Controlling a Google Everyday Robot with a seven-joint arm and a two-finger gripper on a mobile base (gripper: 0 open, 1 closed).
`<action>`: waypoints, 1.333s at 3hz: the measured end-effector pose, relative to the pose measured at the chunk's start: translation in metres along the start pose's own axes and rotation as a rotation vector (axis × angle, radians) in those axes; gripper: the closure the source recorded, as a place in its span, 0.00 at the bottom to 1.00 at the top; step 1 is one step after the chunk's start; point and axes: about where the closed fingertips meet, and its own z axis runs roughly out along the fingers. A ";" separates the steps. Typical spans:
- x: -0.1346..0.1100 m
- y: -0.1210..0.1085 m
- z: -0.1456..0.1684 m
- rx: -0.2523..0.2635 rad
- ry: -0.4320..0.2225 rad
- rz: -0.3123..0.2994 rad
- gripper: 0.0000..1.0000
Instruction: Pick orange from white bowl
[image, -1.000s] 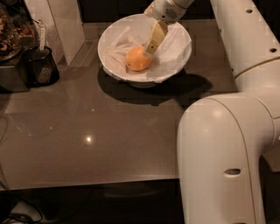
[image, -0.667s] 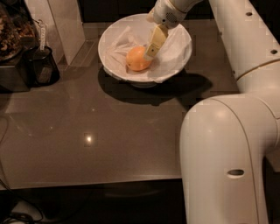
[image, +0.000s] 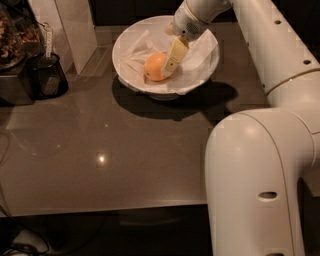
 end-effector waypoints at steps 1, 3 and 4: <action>0.000 0.000 0.000 0.000 0.000 0.000 0.13; 0.000 0.000 0.000 0.000 0.000 0.000 0.09; -0.001 -0.001 0.010 -0.012 -0.004 -0.001 0.04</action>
Offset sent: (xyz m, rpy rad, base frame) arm 0.0000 0.0000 0.0000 0.0000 0.0000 0.0000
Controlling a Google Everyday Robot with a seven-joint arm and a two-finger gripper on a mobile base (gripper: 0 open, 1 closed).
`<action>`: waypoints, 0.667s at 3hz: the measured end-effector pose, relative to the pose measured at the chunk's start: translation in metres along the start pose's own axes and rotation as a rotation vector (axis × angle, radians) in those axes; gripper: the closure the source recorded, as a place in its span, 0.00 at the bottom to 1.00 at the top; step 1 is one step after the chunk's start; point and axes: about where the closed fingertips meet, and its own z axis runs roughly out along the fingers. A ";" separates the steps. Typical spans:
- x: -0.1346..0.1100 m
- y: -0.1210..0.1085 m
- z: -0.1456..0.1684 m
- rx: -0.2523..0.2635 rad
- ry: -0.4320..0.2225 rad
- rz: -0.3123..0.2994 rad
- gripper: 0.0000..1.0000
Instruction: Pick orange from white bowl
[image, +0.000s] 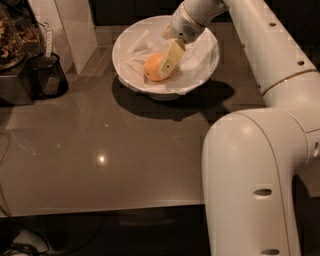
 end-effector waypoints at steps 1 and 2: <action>0.001 -0.001 0.008 -0.010 -0.003 0.003 0.05; 0.003 -0.003 0.016 -0.017 -0.005 0.012 0.07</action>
Offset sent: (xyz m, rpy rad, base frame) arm 0.0055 0.0015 -0.0190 -0.0009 0.0446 0.0016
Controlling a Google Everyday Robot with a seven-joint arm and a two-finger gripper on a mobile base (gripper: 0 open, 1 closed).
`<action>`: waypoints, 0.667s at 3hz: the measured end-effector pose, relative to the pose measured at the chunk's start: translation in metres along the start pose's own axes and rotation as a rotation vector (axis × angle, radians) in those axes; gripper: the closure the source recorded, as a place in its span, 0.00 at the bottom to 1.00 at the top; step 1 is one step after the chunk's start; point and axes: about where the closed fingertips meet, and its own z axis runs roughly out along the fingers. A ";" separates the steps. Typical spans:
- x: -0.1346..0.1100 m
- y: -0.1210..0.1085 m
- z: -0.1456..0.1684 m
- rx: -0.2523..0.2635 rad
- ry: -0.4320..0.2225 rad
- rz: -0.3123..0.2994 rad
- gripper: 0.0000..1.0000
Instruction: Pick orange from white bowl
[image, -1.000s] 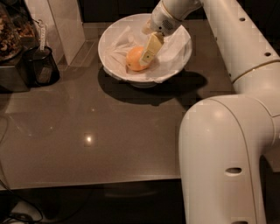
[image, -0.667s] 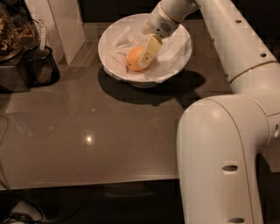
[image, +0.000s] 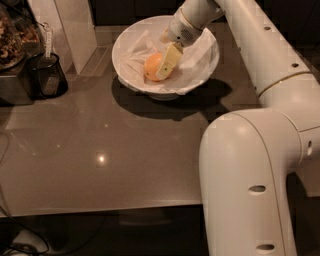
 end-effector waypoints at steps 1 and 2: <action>0.003 -0.001 0.007 -0.006 0.001 0.009 0.07; 0.009 -0.003 0.017 -0.018 0.004 0.026 0.08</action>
Offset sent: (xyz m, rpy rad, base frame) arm 0.0062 -0.0056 -0.0265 -0.0094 0.0633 -0.0157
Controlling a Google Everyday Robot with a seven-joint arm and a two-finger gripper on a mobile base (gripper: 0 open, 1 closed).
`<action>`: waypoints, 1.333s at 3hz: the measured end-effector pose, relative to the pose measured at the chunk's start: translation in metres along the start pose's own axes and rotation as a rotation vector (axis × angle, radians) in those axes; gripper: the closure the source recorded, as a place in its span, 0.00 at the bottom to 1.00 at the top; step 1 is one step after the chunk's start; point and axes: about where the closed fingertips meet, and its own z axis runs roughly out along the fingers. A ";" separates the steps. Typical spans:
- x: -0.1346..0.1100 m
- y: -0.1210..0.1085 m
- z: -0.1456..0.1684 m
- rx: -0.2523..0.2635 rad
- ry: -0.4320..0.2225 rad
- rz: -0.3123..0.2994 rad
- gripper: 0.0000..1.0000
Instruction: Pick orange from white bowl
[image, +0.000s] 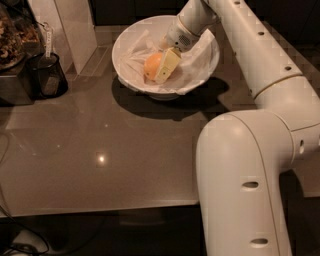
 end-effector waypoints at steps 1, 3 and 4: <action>0.002 -0.001 0.003 -0.003 0.001 0.004 0.09; 0.008 -0.002 0.010 -0.008 0.000 0.022 0.51; 0.011 -0.003 0.011 -0.006 0.000 0.031 0.74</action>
Offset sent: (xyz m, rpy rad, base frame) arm -0.0007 -0.0072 -0.0132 -0.0055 0.0381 -0.0099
